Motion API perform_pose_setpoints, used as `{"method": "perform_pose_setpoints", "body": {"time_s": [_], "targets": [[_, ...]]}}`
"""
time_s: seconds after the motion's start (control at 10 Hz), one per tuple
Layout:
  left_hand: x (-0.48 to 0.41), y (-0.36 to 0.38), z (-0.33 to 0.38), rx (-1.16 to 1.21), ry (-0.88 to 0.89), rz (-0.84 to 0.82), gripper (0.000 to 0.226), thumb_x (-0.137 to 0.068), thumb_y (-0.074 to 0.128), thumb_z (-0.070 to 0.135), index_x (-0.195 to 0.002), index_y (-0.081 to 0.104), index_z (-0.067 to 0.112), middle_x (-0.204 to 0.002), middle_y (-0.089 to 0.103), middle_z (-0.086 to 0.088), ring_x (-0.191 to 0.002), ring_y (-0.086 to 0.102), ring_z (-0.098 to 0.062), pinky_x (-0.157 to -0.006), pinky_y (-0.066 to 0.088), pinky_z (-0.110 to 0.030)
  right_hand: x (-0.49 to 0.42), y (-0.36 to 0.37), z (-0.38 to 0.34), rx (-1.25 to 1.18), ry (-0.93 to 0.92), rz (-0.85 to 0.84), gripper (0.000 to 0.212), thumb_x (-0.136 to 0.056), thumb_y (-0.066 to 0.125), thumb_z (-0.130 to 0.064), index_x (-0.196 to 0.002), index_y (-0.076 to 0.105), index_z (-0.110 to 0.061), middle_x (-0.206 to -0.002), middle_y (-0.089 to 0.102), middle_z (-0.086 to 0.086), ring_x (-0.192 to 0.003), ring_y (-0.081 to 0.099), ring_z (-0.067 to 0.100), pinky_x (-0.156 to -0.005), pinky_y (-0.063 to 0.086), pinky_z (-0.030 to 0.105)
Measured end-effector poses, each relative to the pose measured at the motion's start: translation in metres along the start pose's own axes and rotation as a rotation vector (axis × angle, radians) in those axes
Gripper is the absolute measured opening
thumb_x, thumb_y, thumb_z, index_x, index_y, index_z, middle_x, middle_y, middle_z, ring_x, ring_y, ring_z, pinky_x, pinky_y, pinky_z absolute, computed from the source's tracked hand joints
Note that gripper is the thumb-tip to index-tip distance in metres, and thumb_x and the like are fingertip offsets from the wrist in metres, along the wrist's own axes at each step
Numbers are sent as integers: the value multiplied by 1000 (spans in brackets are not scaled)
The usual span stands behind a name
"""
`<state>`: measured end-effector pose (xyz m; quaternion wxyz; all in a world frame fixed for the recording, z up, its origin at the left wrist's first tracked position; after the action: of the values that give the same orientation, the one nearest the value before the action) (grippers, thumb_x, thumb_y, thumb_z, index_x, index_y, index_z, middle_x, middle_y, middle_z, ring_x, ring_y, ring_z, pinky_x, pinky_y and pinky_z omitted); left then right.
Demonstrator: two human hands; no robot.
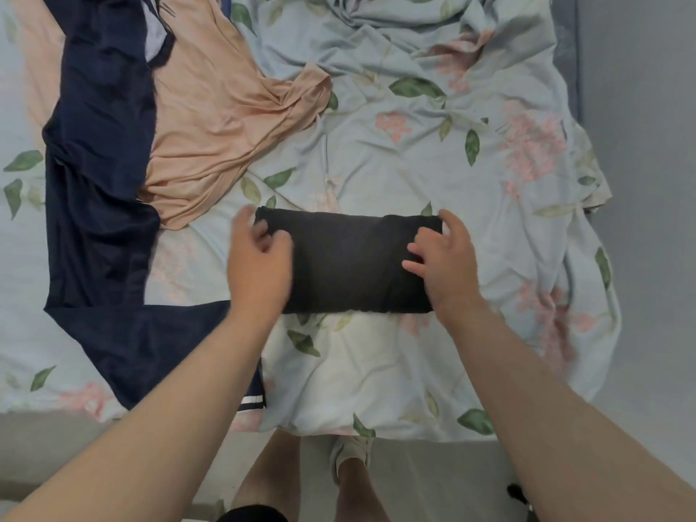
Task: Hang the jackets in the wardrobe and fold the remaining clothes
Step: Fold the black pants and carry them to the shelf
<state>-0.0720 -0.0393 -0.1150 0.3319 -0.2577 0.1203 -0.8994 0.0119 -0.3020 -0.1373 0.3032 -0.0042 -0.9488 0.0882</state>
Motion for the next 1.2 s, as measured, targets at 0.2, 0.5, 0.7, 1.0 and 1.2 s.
{"method": "perform_pose_setpoints", "body": {"time_s": [0.2,0.5,0.7,1.0,1.2], "targets": [[7,73,-25,-1121,743,-379,71,-96,27,58,-154,27,18,-161,24,-10,-150,16,-28,-121,0,-47,8,56,17,1272,-729,-143,62,-96,42,-42,-150,38,-11,-158,31,18,-147,25,35,-120,16,52],[-30,81,-73,-1185,607,-328,79,-88,34,63,-154,27,20,-161,26,-10,-148,18,-27,-121,3,-48,-30,63,64,1400,-574,-173,75,-93,29,-51,-155,24,-10,-161,22,17,-150,18,31,-123,6,45],[-35,82,-78,-1145,622,-318,76,-84,39,57,-150,37,19,-158,33,-11,-146,24,-29,-119,10,-50,-36,65,66,1380,-595,-147,75,-88,35,-48,-151,35,-8,-157,33,18,-146,29,32,-122,10,45],[-30,66,-66,-952,613,-217,74,-85,45,53,-149,38,17,-157,29,-17,-145,25,-32,-121,13,-46,-24,57,54,1205,-647,-51,73,-86,46,-46,-148,40,-7,-155,36,16,-144,33,31,-122,18,44],[-13,-4,-104,-272,-155,53,55,-71,67,61,-104,57,19,-109,62,-2,-102,61,-22,-88,54,-42,4,-24,77,571,-48,364,73,-80,68,-51,-140,40,-21,-142,45,3,-134,41,26,-110,38,38]]}}
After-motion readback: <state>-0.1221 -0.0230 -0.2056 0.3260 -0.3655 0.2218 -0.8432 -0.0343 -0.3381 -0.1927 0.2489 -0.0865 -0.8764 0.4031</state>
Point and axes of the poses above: each hand's wrist, its own x-axis away from the middle knuckle, its own y-axis out of the palm, z = x × y, the point moved 7 cm from there along -x, towards the middle knuckle
